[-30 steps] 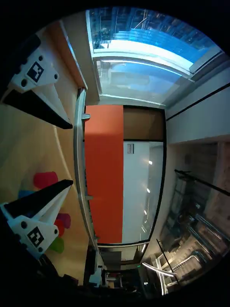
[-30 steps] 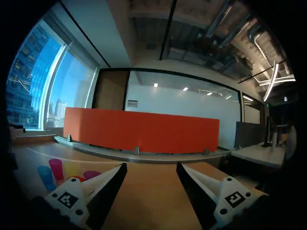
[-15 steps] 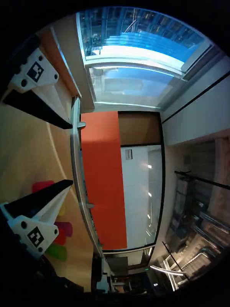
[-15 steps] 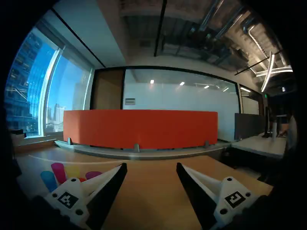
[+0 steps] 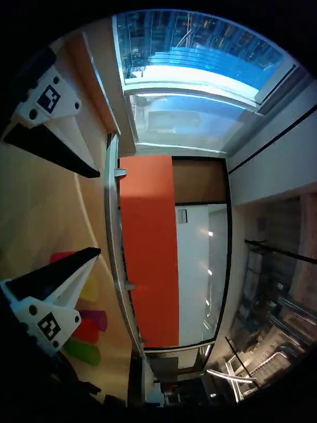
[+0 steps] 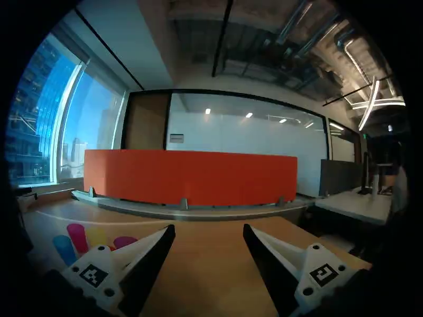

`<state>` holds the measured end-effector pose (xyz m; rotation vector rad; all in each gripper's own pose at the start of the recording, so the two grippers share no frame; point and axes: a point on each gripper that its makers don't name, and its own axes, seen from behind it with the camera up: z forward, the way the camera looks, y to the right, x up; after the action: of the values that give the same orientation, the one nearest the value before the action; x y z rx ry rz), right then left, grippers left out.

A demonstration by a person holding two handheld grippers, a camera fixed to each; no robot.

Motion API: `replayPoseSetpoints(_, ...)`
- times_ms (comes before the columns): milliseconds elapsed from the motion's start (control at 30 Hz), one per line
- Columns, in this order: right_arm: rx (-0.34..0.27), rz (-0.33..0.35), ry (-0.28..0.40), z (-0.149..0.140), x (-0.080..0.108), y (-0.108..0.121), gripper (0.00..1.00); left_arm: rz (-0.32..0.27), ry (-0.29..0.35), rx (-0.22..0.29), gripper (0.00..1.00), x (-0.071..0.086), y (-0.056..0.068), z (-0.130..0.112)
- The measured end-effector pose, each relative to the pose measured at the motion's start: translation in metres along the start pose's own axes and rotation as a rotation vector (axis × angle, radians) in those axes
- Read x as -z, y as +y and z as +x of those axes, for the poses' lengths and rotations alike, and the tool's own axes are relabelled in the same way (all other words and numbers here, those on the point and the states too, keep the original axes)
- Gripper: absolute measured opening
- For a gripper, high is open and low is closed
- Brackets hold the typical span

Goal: Pour water

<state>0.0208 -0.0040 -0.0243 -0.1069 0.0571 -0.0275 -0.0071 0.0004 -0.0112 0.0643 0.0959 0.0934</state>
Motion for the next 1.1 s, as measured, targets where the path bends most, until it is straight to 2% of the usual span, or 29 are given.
replayPoseSetpoints(500,0.016,-0.013,-0.016,-0.001,-0.001,-0.001,1.0,-0.003,-0.036,0.025,0.98,-0.006,0.007,-0.034)
replayPoseSetpoints(1000,0.024,-0.014,-0.025,-0.007,0.0,-0.003,1.0,-0.019,-0.052,0.066,0.98,-0.008,0.01,-0.046)
replayPoseSetpoints(1100,0.022,-0.017,-0.023,-0.004,0.001,-0.002,1.0,-0.02,-0.059,0.06,0.98,-0.008,0.009,-0.048)
